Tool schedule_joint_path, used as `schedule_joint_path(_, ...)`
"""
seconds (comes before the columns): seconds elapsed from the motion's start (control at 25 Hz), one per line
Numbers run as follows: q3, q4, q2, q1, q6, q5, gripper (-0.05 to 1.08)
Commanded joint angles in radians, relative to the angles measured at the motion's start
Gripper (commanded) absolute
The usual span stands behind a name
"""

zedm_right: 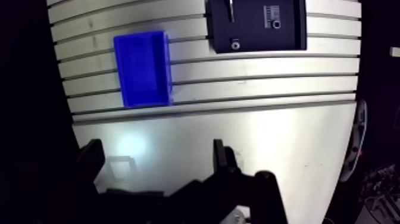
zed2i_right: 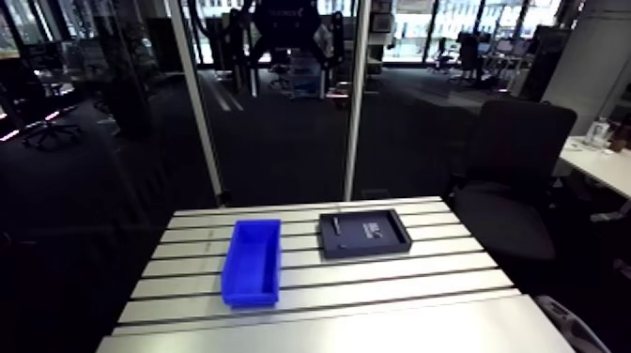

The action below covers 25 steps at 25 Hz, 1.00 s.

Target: Pick up the M10 bolt from the tray and put it into the blue bin.

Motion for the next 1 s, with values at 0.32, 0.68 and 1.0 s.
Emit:
schedule_joint_path(0.32,0.025,-0.031,-0.008,0.086,0.037,-0.012,0.01)
schedule_joint_path(0.68,0.02,-0.037,-0.008,0.084,0.029,-0.015,0.01)
schedule_joint_path(1.0,0.021,-0.043,-0.008,0.043,-0.044,-0.028,0.01)
